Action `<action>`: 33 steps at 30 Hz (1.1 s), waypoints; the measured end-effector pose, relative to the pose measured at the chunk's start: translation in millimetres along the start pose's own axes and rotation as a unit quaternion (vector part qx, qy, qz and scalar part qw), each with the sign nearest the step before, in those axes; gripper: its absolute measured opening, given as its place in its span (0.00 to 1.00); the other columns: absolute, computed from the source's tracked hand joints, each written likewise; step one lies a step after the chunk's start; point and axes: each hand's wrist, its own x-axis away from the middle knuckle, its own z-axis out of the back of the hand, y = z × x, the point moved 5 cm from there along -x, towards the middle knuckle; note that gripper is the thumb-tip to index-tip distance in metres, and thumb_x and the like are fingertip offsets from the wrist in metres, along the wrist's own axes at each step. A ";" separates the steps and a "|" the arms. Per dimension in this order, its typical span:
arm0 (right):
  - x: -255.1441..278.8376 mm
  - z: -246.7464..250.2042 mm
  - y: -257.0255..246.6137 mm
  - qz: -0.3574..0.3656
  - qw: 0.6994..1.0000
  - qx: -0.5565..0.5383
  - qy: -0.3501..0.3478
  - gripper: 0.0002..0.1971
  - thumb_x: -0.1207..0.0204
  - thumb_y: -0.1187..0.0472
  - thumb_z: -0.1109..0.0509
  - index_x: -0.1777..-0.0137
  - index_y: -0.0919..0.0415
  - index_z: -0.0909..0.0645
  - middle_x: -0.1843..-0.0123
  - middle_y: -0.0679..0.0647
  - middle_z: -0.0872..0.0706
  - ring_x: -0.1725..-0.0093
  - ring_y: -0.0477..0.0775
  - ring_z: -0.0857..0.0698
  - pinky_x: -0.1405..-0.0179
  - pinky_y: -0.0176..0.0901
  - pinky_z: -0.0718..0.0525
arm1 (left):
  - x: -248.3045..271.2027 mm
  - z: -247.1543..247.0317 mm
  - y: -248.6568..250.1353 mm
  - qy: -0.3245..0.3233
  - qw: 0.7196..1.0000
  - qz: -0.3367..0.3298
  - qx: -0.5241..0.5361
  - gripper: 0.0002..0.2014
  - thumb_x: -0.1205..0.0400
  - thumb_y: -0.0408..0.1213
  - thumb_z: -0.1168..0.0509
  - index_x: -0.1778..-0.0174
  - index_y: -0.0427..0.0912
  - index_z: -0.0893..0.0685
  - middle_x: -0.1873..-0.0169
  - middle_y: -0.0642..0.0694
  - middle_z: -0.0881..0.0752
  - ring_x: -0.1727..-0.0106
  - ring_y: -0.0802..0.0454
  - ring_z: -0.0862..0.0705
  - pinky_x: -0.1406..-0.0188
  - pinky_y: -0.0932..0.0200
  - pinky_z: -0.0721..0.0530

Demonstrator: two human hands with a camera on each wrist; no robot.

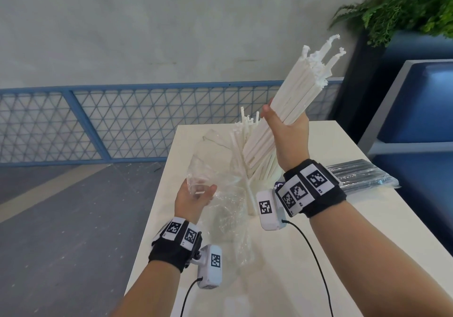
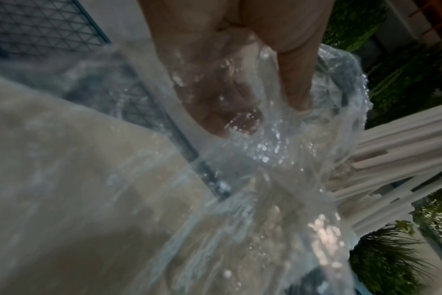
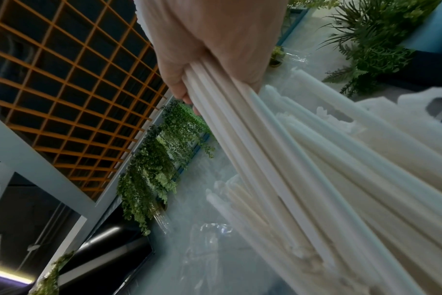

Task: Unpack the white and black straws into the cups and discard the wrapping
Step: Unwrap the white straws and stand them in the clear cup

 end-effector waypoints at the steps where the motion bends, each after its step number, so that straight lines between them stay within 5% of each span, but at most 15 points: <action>1: 0.5 0.0 -2.3 0.004 1.000 -0.006 0.001 0.23 0.34 0.56 0.26 0.46 0.74 0.20 0.58 0.56 0.14 0.59 0.46 0.15 0.60 0.33 0.18 | -0.9 0.6 -1.1 0.003 1.000 0.000 -0.002 0.10 0.28 0.31 0.26 0.58 0.44 0.21 0.66 0.44 0.16 0.72 0.53 0.16 0.58 0.51 0.15; 9: 2.2 -0.6 -9.4 0.030 0.999 0.017 -0.026 0.20 0.29 0.57 0.25 0.46 0.74 0.19 0.59 0.54 0.13 0.58 0.46 0.13 0.59 0.32 0.18 | -3.8 0.5 -10.2 0.016 1.000 0.014 0.013 0.12 0.28 0.30 0.26 0.55 0.37 0.22 0.65 0.44 0.17 0.74 0.63 0.15 0.53 0.47 0.14; 16: 16.8 -2.7 45.7 -0.047 0.994 0.086 -0.041 0.22 0.29 0.55 0.24 0.39 0.64 0.20 0.48 0.56 0.12 0.46 0.53 0.13 0.45 0.48 0.13 | -5.2 -5.4 -10.5 0.008 0.999 0.024 0.046 0.09 0.27 0.24 0.29 0.58 0.38 0.23 0.67 0.43 0.18 0.77 0.61 0.15 0.66 0.62 0.12; 21: 23.8 -1.8 72.1 -0.087 0.988 0.124 -0.028 0.24 0.29 0.57 0.25 0.34 0.61 0.25 0.39 0.56 0.17 0.40 0.52 0.18 0.35 0.50 0.20 | -4.3 -7.6 -10.3 0.010 0.999 0.018 0.050 0.10 0.27 0.22 0.29 0.59 0.38 0.23 0.68 0.42 0.19 0.75 0.59 0.15 0.69 0.65 0.12; 24: 23.2 1.1 80.1 -0.104 0.986 0.127 -0.031 0.26 0.27 0.59 0.25 0.31 0.63 0.28 0.37 0.56 0.20 0.38 0.52 0.20 0.38 0.42 0.23 | -3.5 -7.2 -9.4 0.013 0.998 0.014 0.058 0.10 0.27 0.23 0.29 0.55 0.34 0.23 0.66 0.41 0.19 0.69 0.50 0.16 0.70 0.67 0.13; 27: 25.5 1.6 90.0 -0.117 0.984 0.128 -0.046 0.21 0.27 0.61 0.26 0.35 0.65 0.24 0.43 0.55 0.15 0.39 0.56 0.17 0.43 0.37 0.23 | -2.5 -7.0 -9.9 0.014 0.998 0.006 0.061 0.11 0.27 0.23 0.29 0.53 0.32 0.24 0.66 0.41 0.19 0.70 0.52 0.15 0.70 0.67 0.14; 33: 29.5 1.2 104.2 -0.111 0.975 0.184 -0.049 0.28 0.26 0.56 0.27 0.29 0.65 0.29 0.35 0.58 0.17 0.35 0.58 0.19 0.37 0.45 0.22 | -0.3 -7.2 -9.8 0.010 0.997 0.008 0.070 0.11 0.27 0.23 0.30 0.53 0.32 0.24 0.66 0.41 0.19 0.67 0.48 0.17 0.69 0.67 0.13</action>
